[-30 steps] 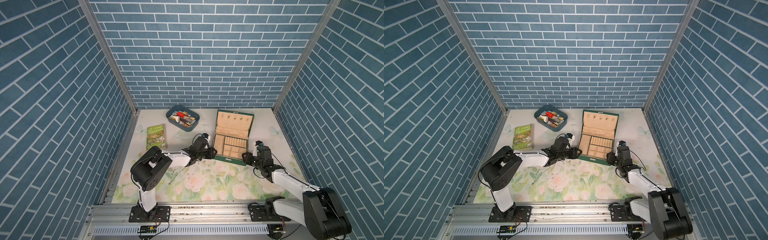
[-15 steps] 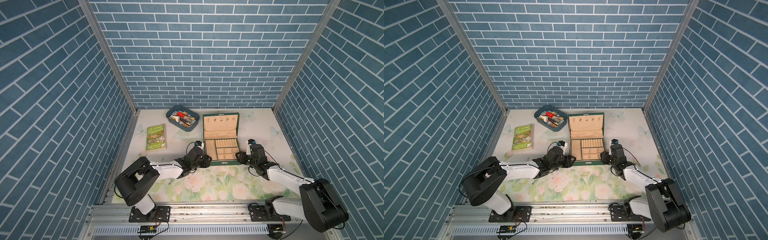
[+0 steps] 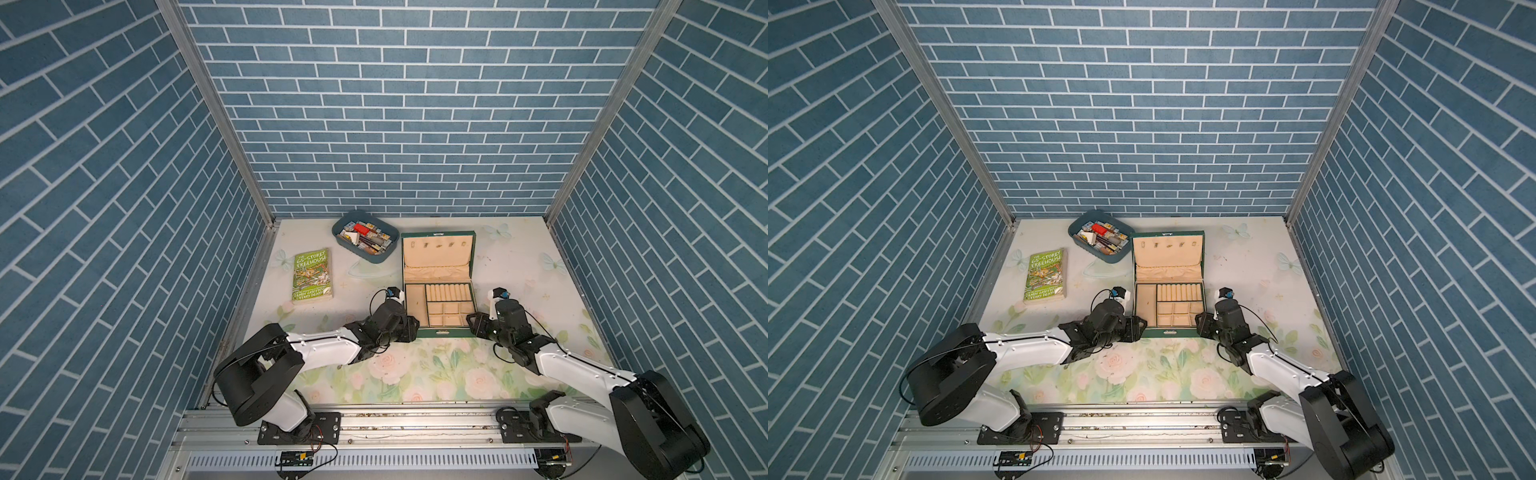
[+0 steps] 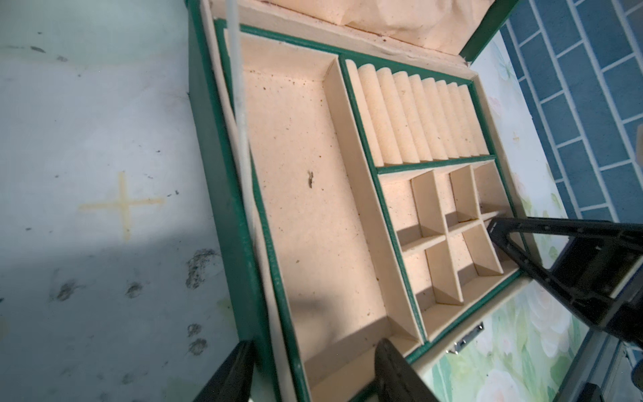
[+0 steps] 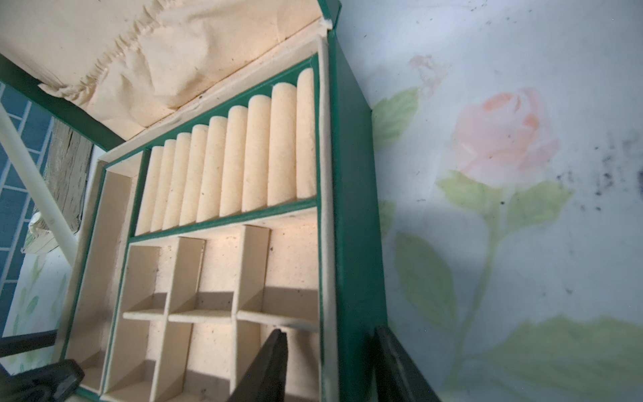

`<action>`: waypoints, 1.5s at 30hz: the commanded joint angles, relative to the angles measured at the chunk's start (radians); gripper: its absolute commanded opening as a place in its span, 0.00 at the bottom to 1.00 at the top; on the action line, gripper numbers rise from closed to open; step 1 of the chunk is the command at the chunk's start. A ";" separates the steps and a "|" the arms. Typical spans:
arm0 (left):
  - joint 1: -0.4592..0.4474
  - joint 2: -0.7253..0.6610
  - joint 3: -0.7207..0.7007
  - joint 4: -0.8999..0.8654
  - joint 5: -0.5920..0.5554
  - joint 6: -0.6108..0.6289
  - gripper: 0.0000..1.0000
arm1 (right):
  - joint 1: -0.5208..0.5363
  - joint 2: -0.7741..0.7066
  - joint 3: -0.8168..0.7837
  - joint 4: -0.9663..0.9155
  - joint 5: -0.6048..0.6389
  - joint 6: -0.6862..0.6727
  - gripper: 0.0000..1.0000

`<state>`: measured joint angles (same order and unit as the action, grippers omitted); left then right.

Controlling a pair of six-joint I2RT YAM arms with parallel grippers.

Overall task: Put jewelry chain into jewelry box
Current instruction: Adjust the jewelry box at the center of the board, then pick up the necklace from the center of the board.

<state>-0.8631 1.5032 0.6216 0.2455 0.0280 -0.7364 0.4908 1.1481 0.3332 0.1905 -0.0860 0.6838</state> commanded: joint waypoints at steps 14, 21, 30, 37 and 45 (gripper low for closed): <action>-0.024 -0.279 0.065 -0.295 -0.168 0.058 0.80 | 0.025 -0.165 0.176 -0.351 0.176 -0.025 0.86; -0.024 -0.450 0.159 -0.660 -0.444 0.011 0.80 | 0.036 -0.211 0.326 -0.478 0.231 -0.149 0.85; -0.025 -0.352 0.101 -0.904 -0.574 -0.196 0.75 | 0.231 -0.138 0.355 -0.369 0.199 -0.297 0.79; -0.044 -0.289 0.049 -0.935 -0.649 -0.323 0.69 | 0.420 -0.081 0.310 -0.232 0.278 -0.381 0.75; -0.034 -0.256 0.041 -1.032 -0.631 -0.495 0.45 | 0.467 -0.013 0.312 -0.225 0.333 -0.393 0.75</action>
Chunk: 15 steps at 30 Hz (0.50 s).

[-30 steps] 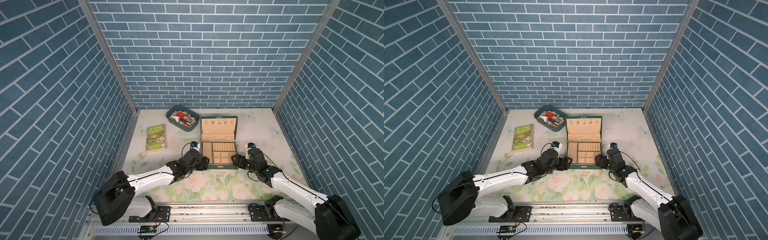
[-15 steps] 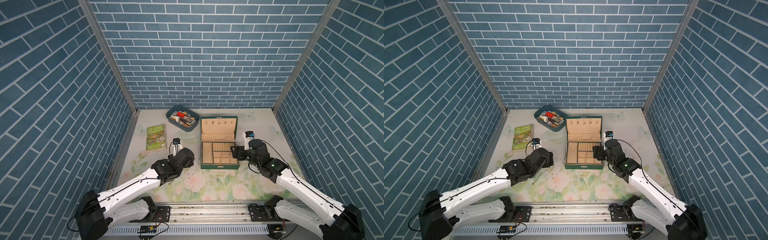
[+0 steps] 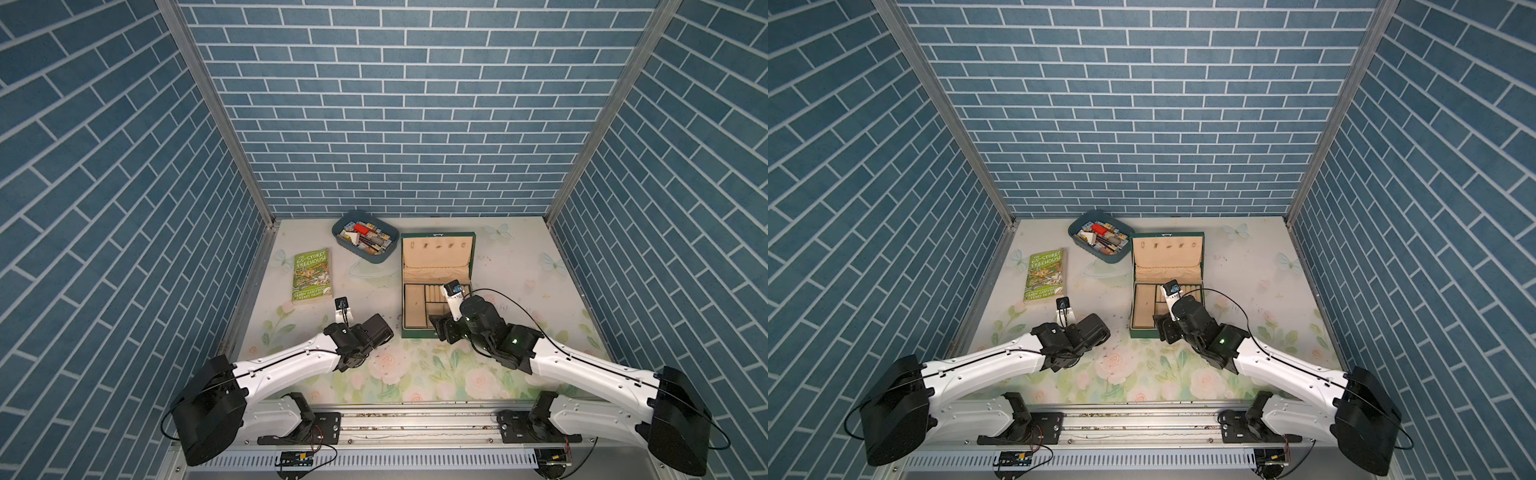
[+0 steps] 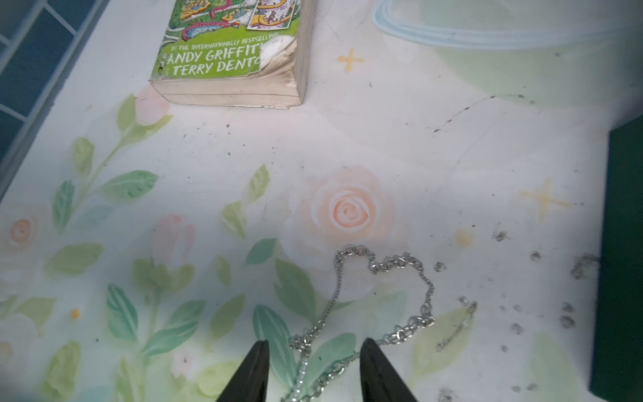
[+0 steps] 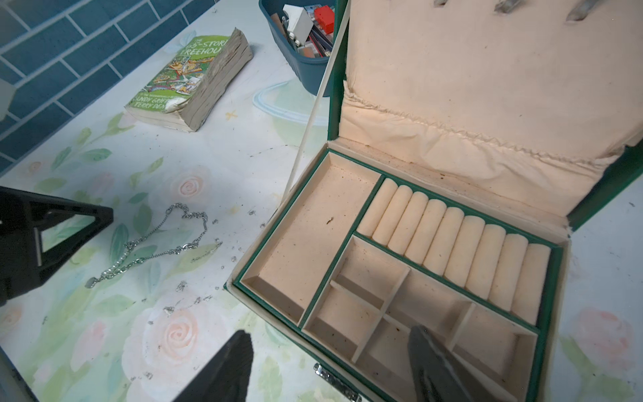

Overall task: Put jewelry chain into jewelry box
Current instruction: Pick up the necklace from the center of the board.

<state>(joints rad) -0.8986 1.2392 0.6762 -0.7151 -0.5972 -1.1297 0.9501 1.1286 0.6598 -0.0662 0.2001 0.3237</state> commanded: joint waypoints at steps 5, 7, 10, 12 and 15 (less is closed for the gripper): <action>0.011 0.014 -0.073 0.009 0.077 -0.108 0.42 | 0.007 0.022 -0.019 0.046 0.048 -0.027 0.75; 0.018 0.023 -0.081 0.035 0.100 -0.090 0.43 | 0.007 0.025 -0.020 0.045 0.048 -0.024 0.75; 0.041 0.043 -0.092 0.063 0.133 -0.066 0.43 | 0.007 0.020 -0.025 0.042 0.053 -0.023 0.76; 0.048 0.048 -0.096 0.068 0.137 -0.037 0.43 | 0.007 0.013 -0.031 0.043 0.057 -0.022 0.76; 0.065 0.042 -0.105 0.091 0.148 -0.013 0.42 | 0.007 0.003 -0.039 0.049 0.061 -0.019 0.76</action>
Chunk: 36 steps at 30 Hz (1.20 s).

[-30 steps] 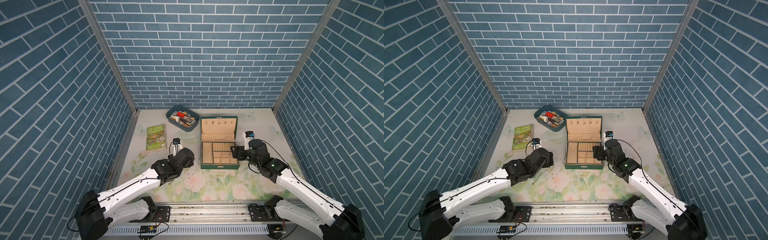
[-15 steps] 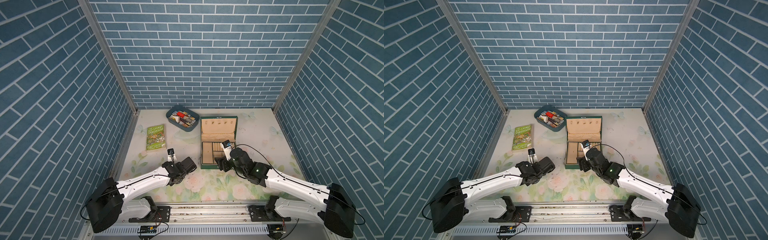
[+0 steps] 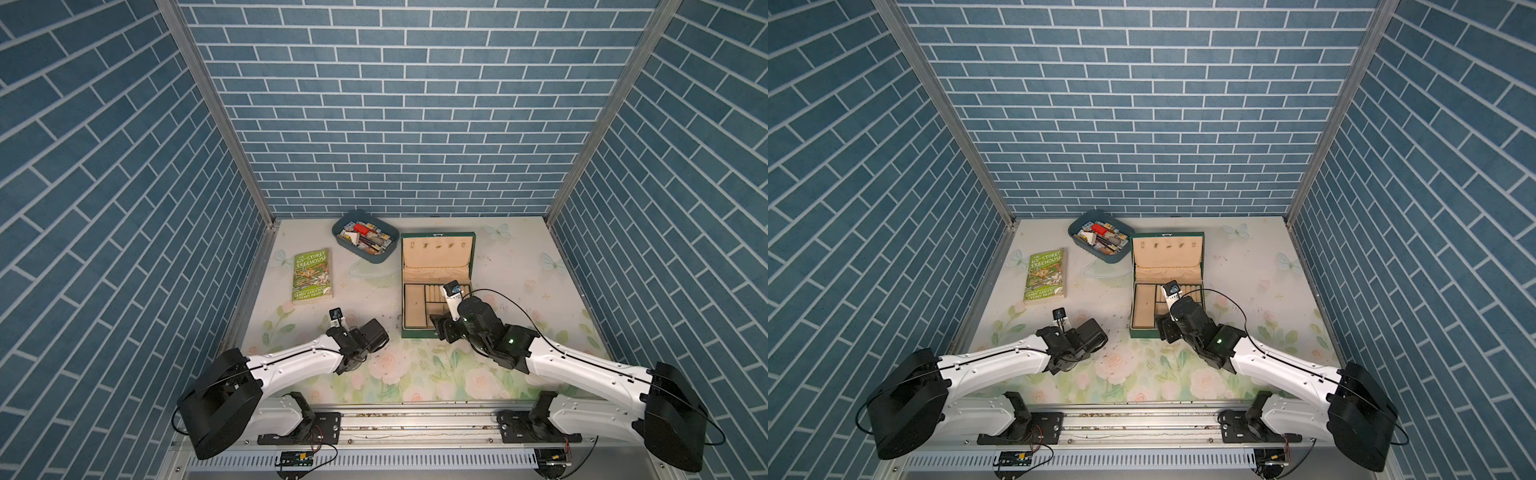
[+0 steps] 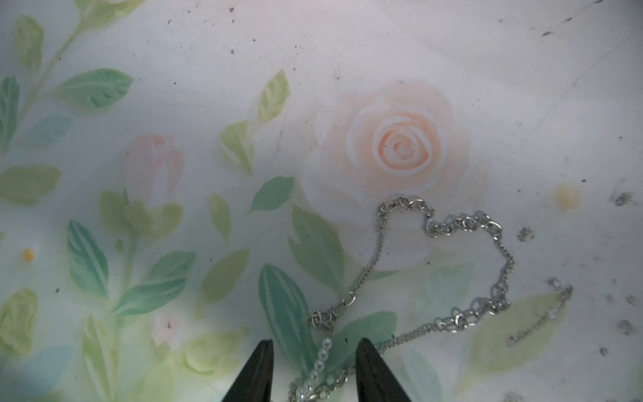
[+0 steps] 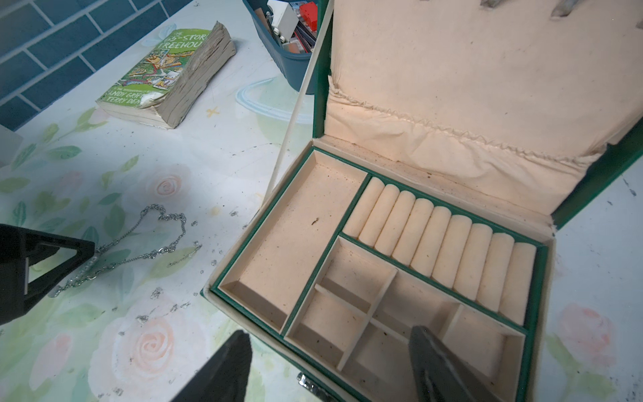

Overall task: Put jewelry chain into jewelry box
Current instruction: Pick up the necklace from the center of the board.

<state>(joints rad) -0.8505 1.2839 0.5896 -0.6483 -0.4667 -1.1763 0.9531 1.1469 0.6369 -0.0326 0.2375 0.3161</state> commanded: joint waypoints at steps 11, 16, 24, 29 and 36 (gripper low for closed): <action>0.174 0.012 0.002 0.010 0.148 0.188 0.37 | 0.005 -0.032 -0.022 0.008 0.038 0.007 0.76; 0.188 0.059 0.034 0.014 0.178 0.243 0.35 | 0.004 -0.036 -0.036 0.016 0.046 0.014 0.76; 0.189 0.051 0.037 0.022 0.198 0.269 0.40 | 0.006 -0.018 -0.029 0.019 0.054 0.008 0.76; 0.189 0.073 0.014 0.047 0.213 0.270 0.40 | 0.005 -0.008 -0.026 0.025 0.051 0.008 0.77; 0.189 0.085 -0.006 0.059 0.204 0.261 0.33 | 0.005 -0.021 -0.032 0.021 0.058 0.010 0.77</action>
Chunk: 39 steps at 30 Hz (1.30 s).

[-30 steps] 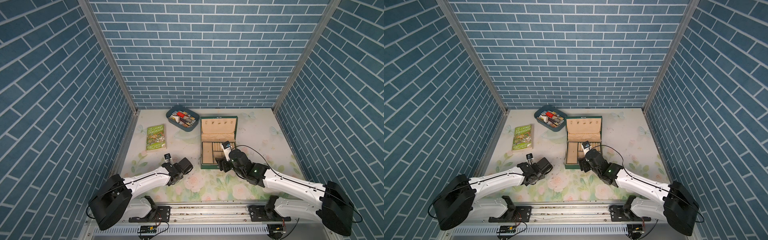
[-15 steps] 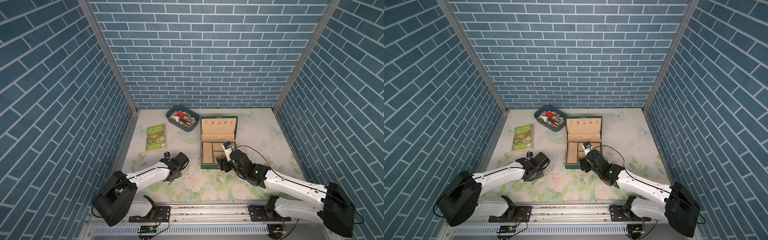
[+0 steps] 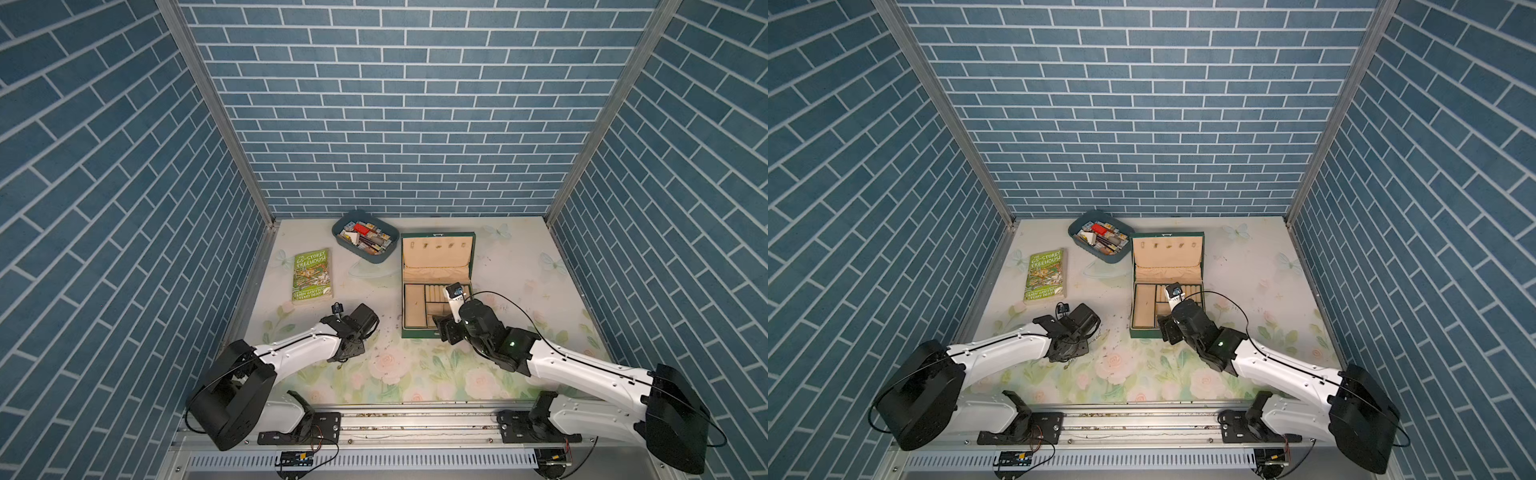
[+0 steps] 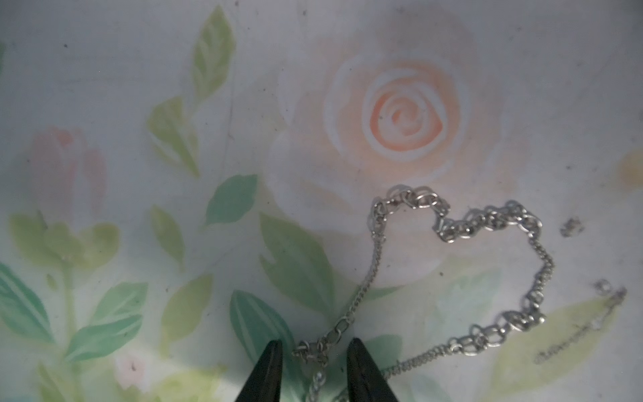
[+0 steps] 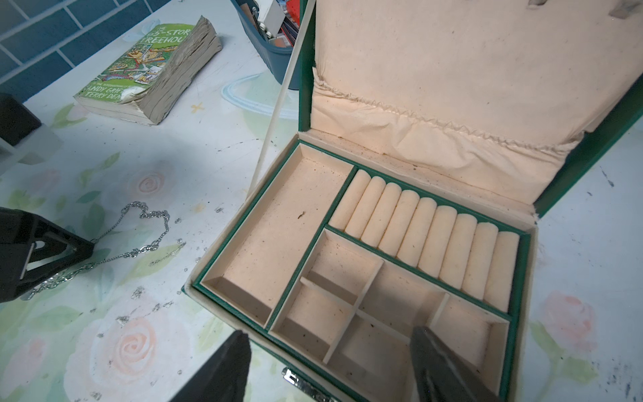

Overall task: Put jewelry chain into jewelry box
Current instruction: Pick up the necklace from the center of the board.

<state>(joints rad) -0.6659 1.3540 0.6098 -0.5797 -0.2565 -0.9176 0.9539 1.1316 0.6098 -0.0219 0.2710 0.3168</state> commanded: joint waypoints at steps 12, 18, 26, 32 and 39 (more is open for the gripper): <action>0.006 -0.018 -0.096 0.005 0.073 -0.063 0.27 | 0.004 -0.056 0.008 -0.027 0.059 -0.014 0.77; 0.006 -0.056 -0.095 -0.053 0.105 -0.069 0.28 | 0.003 -0.060 0.015 -0.033 0.063 -0.017 0.77; 0.005 -0.068 -0.096 -0.082 0.112 -0.082 0.32 | 0.003 -0.059 0.006 -0.018 0.059 -0.015 0.78; 0.019 -0.060 -0.140 -0.039 0.140 -0.082 0.07 | 0.004 -0.071 0.002 -0.025 0.067 -0.018 0.78; 0.044 -0.082 -0.190 0.010 0.195 -0.088 0.00 | 0.003 -0.083 0.004 -0.033 0.078 -0.024 0.78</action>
<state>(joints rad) -0.6338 1.2270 0.5030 -0.5449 -0.1761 -0.9962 0.9539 1.0672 0.6098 -0.0376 0.3264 0.3134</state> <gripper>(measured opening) 0.077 0.776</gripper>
